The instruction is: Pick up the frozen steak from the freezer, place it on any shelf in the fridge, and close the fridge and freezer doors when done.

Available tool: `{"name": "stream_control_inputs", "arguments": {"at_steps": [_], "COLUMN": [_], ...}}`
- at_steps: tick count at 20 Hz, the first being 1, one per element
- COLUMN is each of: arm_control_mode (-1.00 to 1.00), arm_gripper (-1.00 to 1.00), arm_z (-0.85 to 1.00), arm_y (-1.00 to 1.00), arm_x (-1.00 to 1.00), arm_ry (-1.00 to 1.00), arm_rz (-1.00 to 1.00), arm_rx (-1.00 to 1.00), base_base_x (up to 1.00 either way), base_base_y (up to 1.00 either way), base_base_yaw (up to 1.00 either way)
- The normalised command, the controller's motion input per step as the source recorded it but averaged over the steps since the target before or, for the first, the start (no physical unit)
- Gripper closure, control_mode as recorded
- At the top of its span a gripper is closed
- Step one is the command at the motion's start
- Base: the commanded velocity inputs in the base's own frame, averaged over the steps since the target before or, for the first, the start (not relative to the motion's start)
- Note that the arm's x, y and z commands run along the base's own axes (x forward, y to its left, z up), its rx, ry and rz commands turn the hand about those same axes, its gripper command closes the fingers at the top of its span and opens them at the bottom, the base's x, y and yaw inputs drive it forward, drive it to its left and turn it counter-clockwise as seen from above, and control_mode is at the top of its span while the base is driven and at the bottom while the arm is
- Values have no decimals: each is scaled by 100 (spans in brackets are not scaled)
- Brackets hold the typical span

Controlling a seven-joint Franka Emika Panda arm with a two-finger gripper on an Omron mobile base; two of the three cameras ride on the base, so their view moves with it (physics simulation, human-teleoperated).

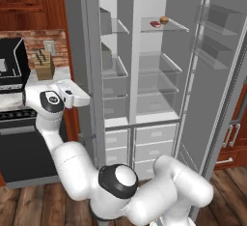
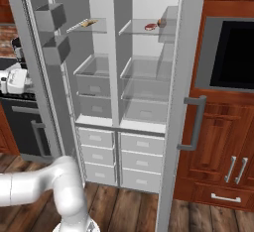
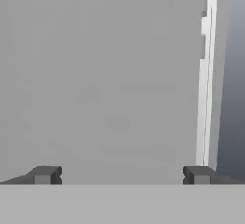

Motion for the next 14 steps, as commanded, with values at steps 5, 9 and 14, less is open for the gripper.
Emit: {"name": "stream_control_inputs", "arguments": {"at_steps": [5,9,14], "arm_control_mode": [-100,-100,-100], "arm_gripper": [-100,-100,-100], "arm_z": [15,3,4], "arm_y": [39,51,-8], "arm_x": [0,25,54], "arm_ry": [-2,0,0], "arm_rz": [-24,-24,-17], "arm_rx": [-4,-4,0], "base_base_x": [0,0,0], "base_base_y": [0,0,0], "base_base_yaw": [0,0,0]}}
